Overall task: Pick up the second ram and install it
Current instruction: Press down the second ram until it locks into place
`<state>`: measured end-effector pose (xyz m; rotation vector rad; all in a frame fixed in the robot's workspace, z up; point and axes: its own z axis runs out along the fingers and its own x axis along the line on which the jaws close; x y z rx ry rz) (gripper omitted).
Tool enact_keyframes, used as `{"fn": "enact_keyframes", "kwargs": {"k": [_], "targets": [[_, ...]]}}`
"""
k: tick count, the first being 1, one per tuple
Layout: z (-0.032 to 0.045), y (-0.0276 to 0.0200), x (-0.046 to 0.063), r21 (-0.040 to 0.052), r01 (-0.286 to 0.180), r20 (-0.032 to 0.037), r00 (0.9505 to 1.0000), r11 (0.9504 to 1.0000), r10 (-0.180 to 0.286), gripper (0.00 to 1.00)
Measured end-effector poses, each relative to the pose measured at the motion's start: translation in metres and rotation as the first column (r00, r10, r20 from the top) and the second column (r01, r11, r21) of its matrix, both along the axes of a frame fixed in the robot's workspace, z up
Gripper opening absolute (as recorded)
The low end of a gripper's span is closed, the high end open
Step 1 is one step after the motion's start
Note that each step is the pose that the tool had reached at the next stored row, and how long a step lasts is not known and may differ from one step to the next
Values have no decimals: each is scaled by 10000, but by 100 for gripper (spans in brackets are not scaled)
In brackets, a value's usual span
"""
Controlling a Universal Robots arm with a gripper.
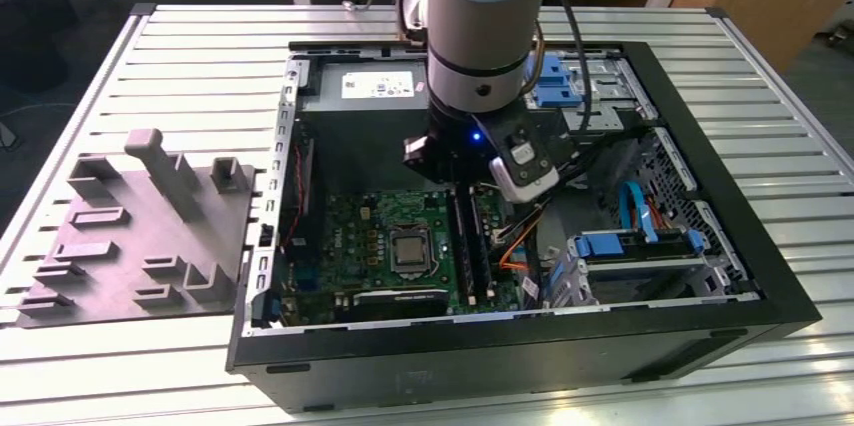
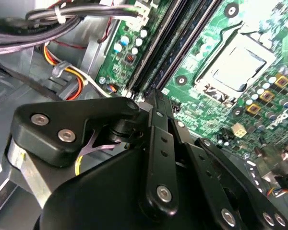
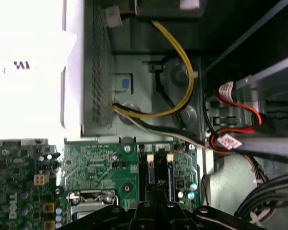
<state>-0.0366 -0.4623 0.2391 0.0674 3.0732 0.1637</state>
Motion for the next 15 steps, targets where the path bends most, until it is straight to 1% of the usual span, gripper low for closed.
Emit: {"fn": "enact_keyframes", "kwargs": {"k": [6, 8, 10, 13, 15], "targets": [[-2, -148, -2, -13, 0, 0, 10000, 10000, 0, 10], [-3, -184, -2, -37, 3, 0, 10000, 10000, -3, 10], [-3, -209, -2, -99, 7, 0, 10000, 10000, -7, 10], [-3, -243, -2, -220, 14, 0, 10000, 9998, -14, 10], [-4, -268, -2, -277, 18, 0, 10000, 9996, -18, 10]]}}
